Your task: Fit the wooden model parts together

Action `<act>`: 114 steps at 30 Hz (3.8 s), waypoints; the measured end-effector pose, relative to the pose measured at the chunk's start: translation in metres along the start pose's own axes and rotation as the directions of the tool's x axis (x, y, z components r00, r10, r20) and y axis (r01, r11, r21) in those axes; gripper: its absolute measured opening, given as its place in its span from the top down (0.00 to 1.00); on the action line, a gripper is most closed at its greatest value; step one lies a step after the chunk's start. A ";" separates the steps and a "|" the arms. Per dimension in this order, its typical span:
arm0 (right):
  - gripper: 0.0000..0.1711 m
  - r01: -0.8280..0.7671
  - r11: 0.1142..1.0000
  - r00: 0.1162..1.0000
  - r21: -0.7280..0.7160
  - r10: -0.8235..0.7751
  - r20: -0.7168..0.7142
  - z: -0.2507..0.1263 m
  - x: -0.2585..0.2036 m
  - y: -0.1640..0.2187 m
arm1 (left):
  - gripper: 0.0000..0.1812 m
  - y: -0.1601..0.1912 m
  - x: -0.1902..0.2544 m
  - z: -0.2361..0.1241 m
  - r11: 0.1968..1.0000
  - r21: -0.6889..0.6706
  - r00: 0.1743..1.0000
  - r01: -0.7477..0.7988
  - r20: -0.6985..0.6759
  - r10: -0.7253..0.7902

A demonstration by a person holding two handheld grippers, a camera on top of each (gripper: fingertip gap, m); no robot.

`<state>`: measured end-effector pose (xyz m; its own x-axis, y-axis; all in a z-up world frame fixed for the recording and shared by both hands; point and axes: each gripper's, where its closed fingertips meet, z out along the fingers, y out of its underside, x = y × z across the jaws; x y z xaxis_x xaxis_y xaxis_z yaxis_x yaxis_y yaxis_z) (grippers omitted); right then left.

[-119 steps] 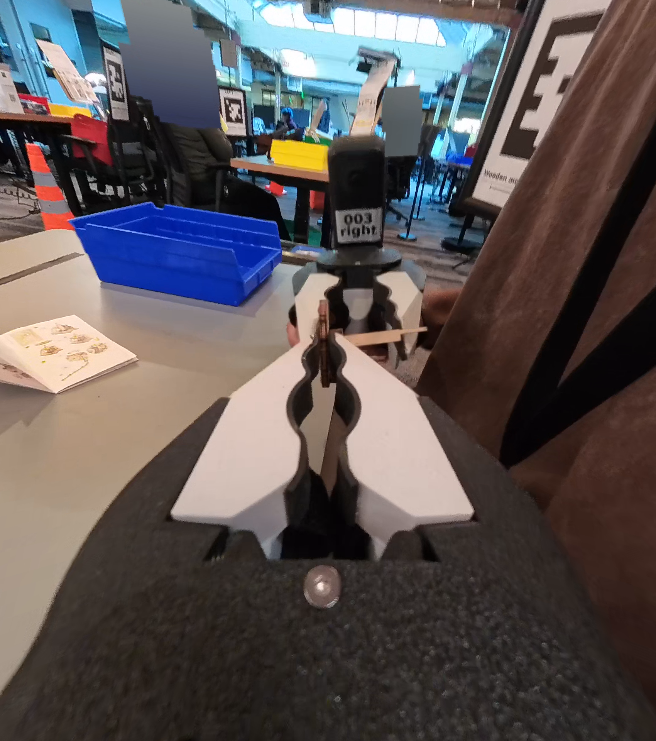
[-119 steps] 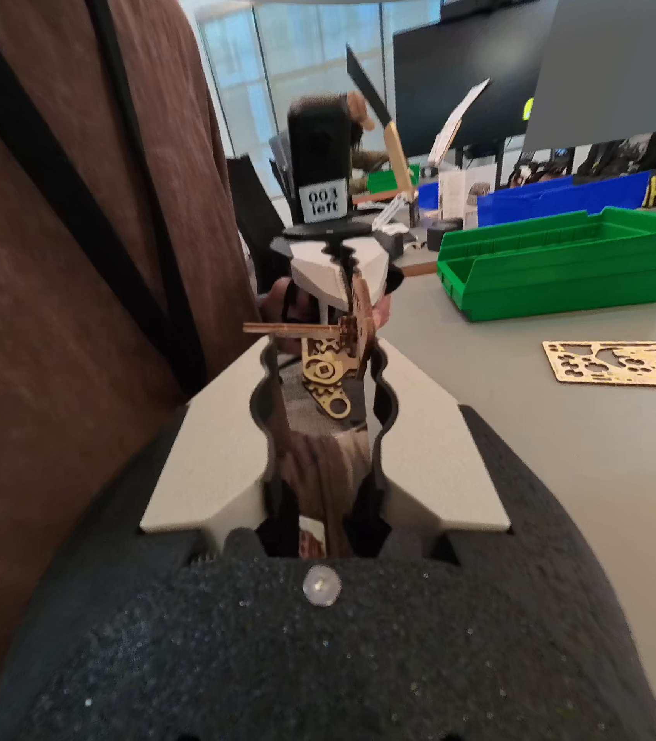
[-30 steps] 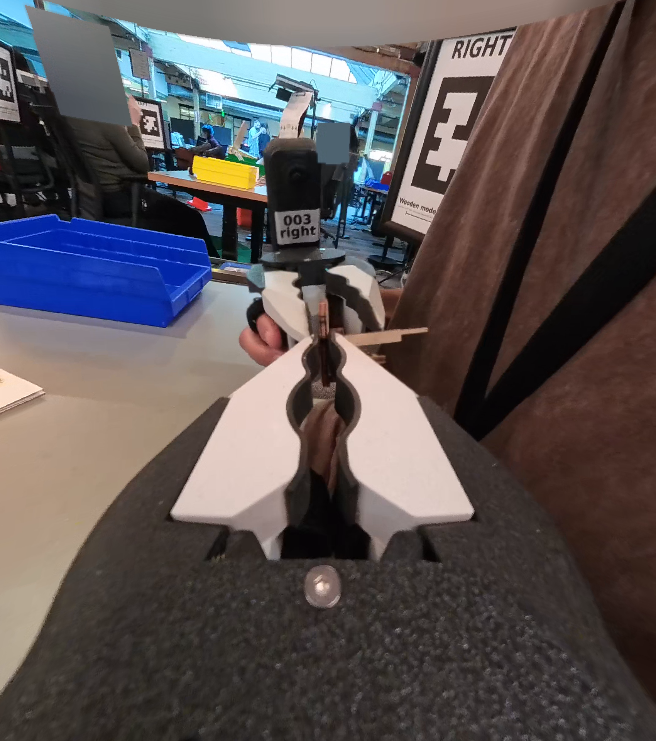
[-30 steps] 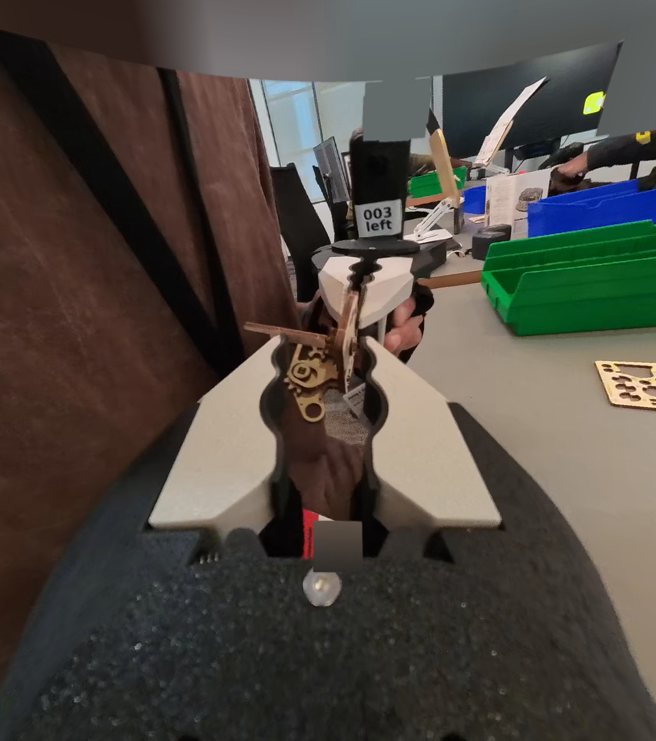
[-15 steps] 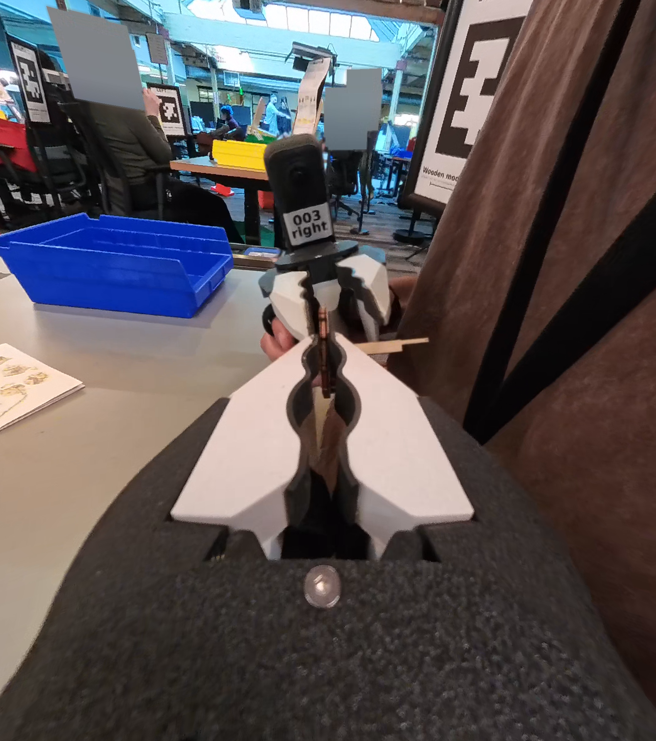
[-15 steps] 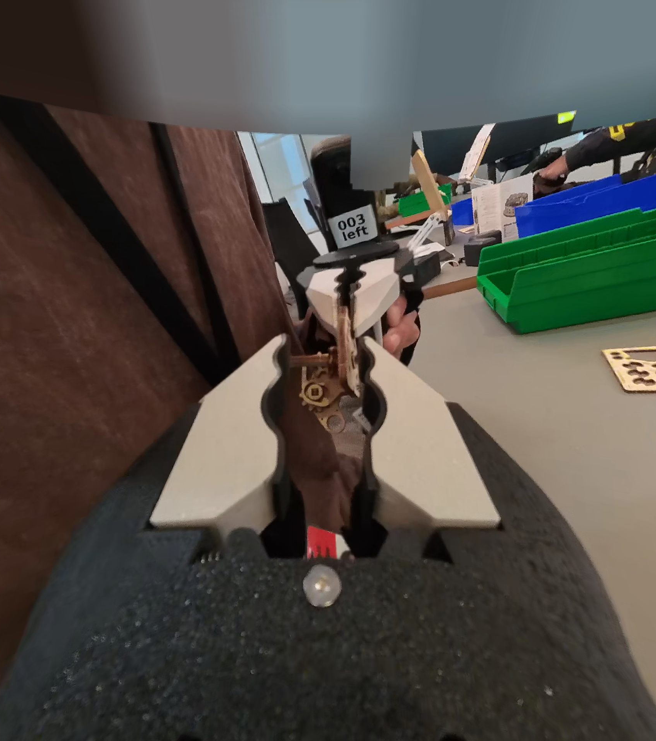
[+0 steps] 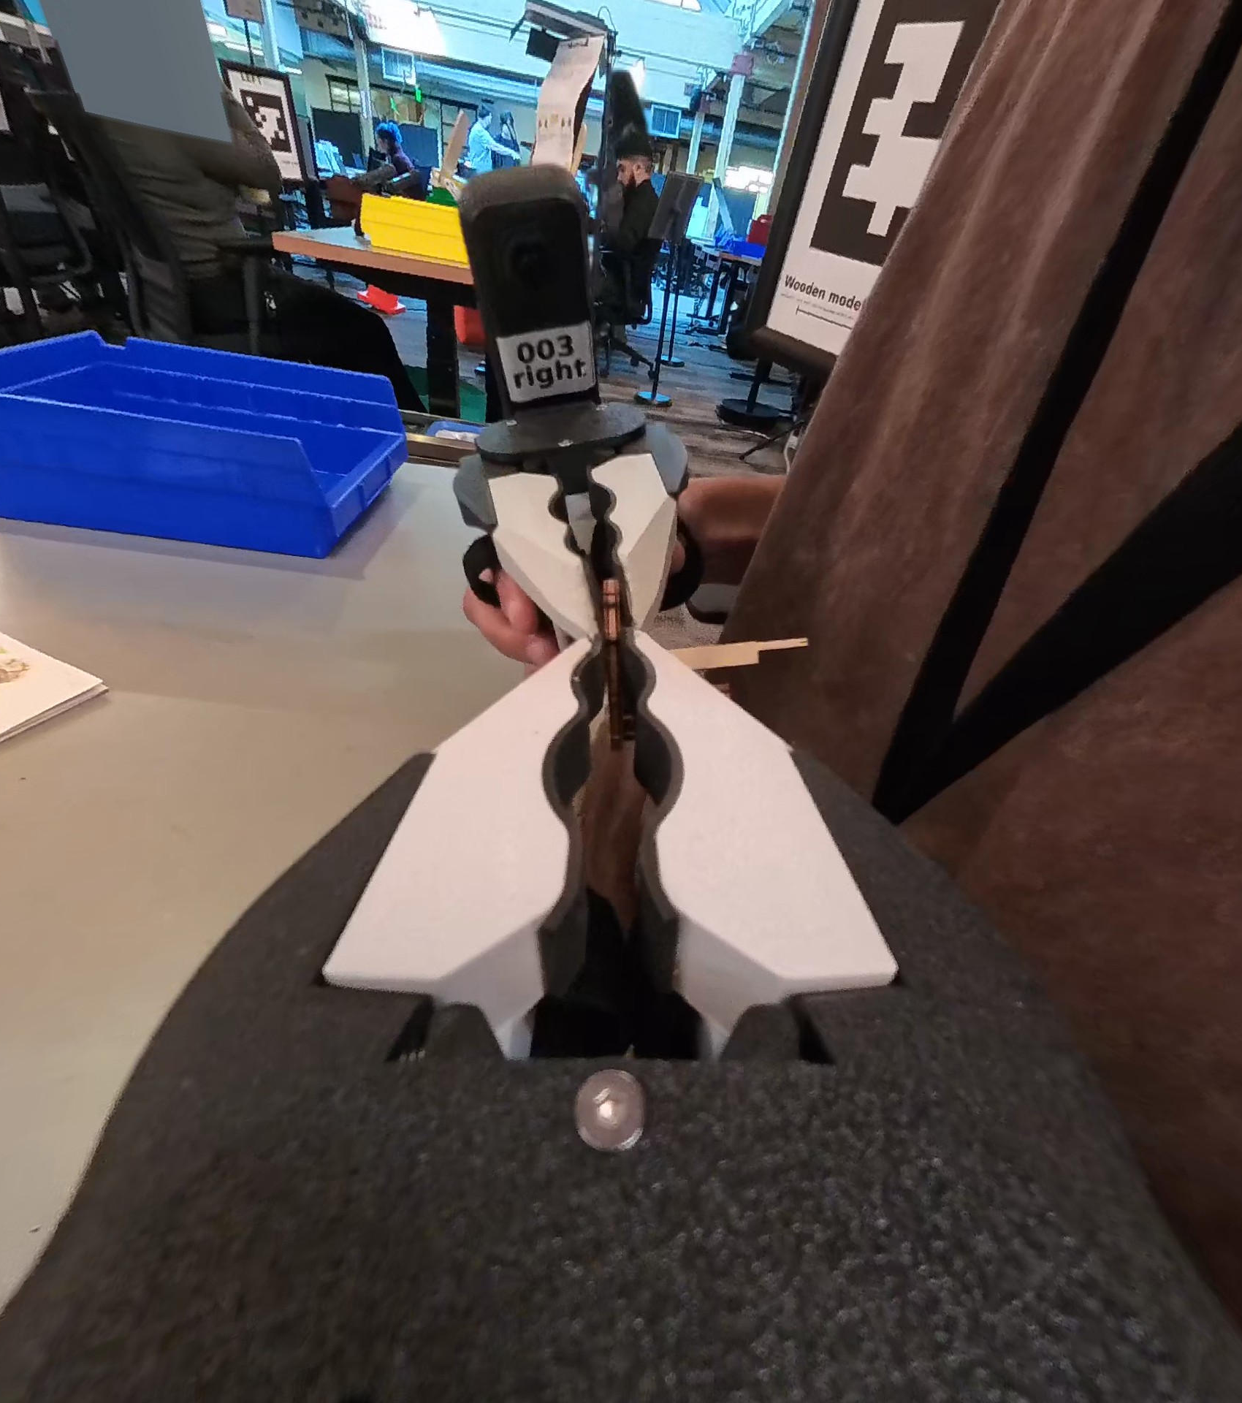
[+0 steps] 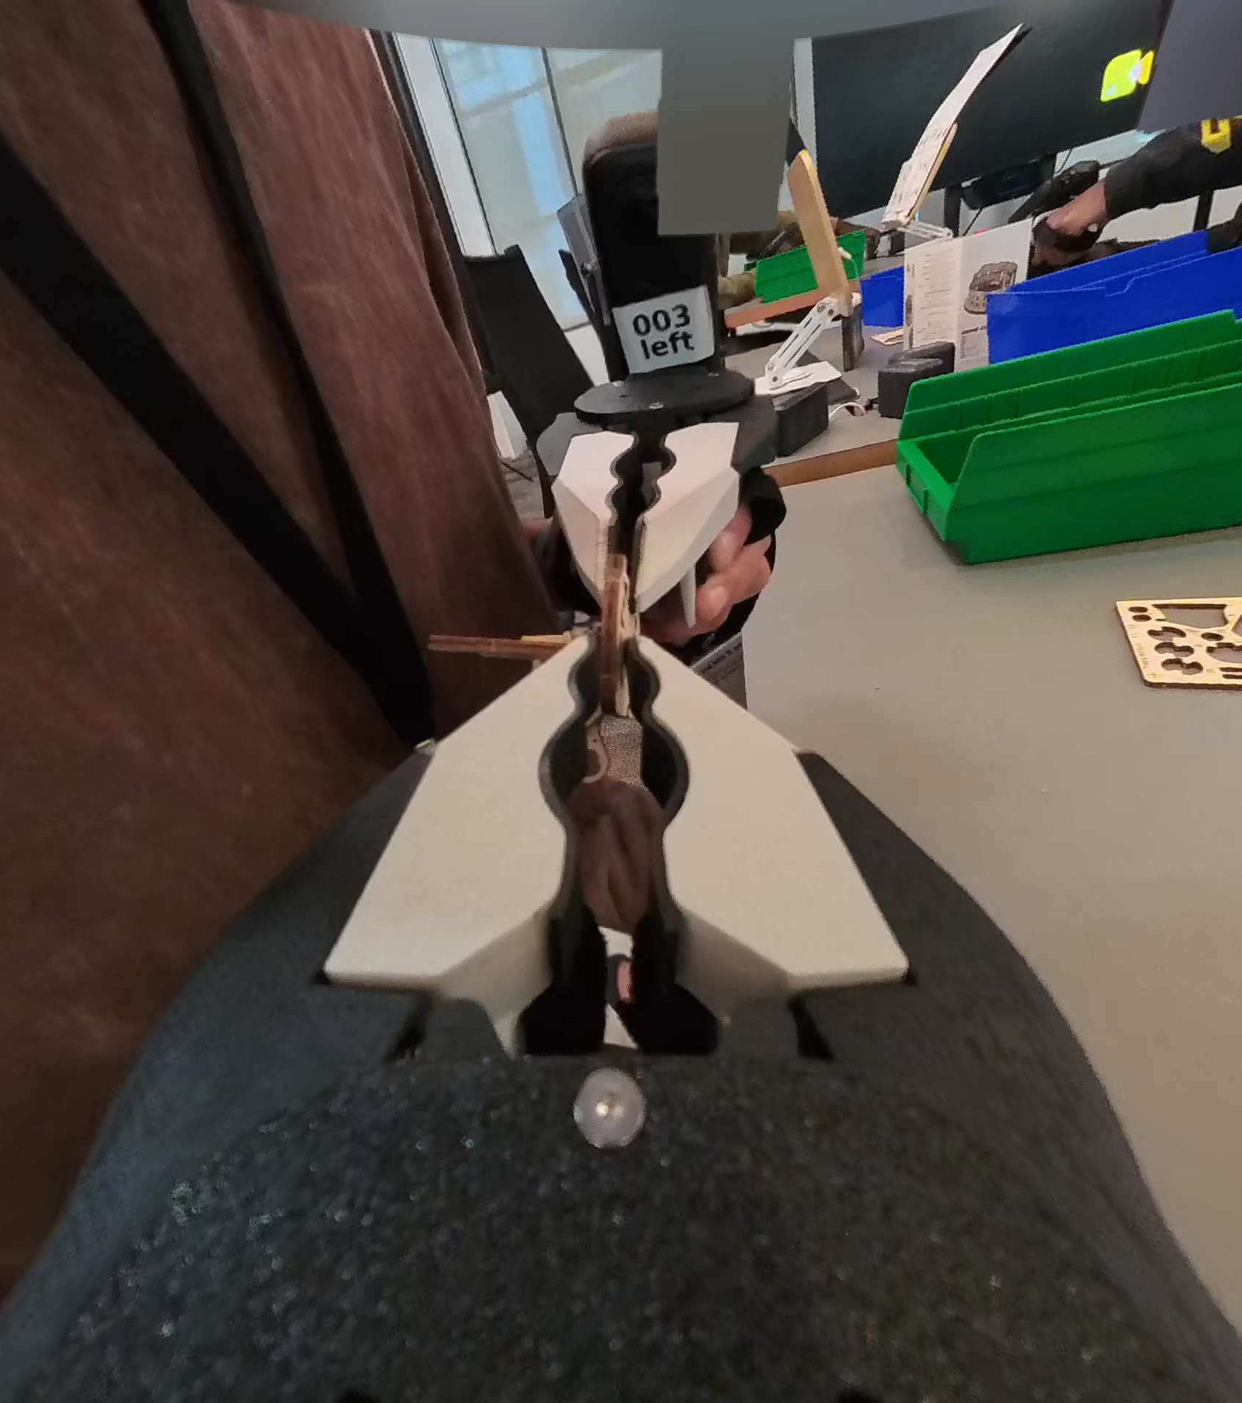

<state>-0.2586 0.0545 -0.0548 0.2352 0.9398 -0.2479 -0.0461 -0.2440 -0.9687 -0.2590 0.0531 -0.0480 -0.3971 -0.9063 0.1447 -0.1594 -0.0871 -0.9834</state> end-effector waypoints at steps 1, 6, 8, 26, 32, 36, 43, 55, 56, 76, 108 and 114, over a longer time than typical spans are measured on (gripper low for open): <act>0.98 0.000 1.000 1.000 0.003 0.000 -0.006 0.000 0.001 0.001 | 0.99 0.001 0.000 0.000 1.000 -0.004 1.000 -0.001 0.001 0.001; 0.98 0.007 0.999 0.999 0.035 -0.005 -0.043 -0.004 0.007 0.003 | 0.96 0.003 -0.002 0.002 0.999 0.012 1.000 0.030 -0.011 -0.029; 0.99 0.027 0.998 0.997 0.058 -0.023 -0.074 -0.007 0.011 0.003 | 0.89 0.004 -0.004 0.003 0.998 0.003 0.998 0.062 -0.010 -0.062; 0.93 0.032 0.999 0.995 -0.033 -0.035 -0.095 0.002 0.007 0.009 | 0.95 0.017 -0.004 0.004 0.992 -0.077 0.995 0.100 -0.015 -0.102; 0.90 0.015 1.000 0.996 0.012 -0.014 -0.088 0.001 0.007 0.006 | 0.94 0.007 -0.004 0.002 0.997 -0.027 0.998 0.066 0.005 -0.066; 0.90 0.015 0.999 0.997 0.047 -0.012 -0.080 0.001 0.006 0.002 | 0.94 0.003 -0.002 0.003 0.999 0.001 0.999 0.045 0.005 -0.045; 0.93 0.045 0.996 0.997 0.080 -0.040 -0.064 0.001 0.002 -0.002 | 0.95 -0.001 -0.001 0.005 0.998 0.036 0.998 0.056 -0.004 -0.056; 0.93 0.083 0.996 0.995 0.038 -0.081 -0.052 0.003 -0.003 -0.003 | 0.94 -0.004 0.005 0.006 0.995 0.068 0.997 0.071 -0.047 -0.068; 0.93 0.079 0.996 0.996 0.038 -0.078 -0.045 0.003 -0.004 -0.004 | 0.94 -0.005 0.005 0.005 0.994 0.075 0.996 0.073 -0.052 -0.070; 0.94 0.180 0.976 0.968 -0.120 -0.198 -0.153 0.001 0.007 0.007 | 0.92 0.012 -0.006 0.004 0.992 -0.033 0.992 0.122 -0.020 -0.123; 0.94 0.099 0.994 0.989 0.040 -0.094 -0.116 0.001 0.007 -0.003 | 0.95 0.007 -0.007 0.003 0.999 -0.039 0.999 0.002 0.042 -0.001; 0.91 0.094 0.994 0.989 0.060 -0.086 -0.118 0.001 0.007 -0.004 | 0.95 0.005 -0.005 0.003 1.000 -0.026 0.999 0.005 0.035 -0.005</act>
<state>-0.2573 0.0624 -0.0526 0.3508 0.9227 -0.1598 -0.0821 -0.1397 -0.9868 -0.2554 0.0562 -0.0542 -0.3643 -0.9199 0.1452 -0.1847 -0.0814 -0.9794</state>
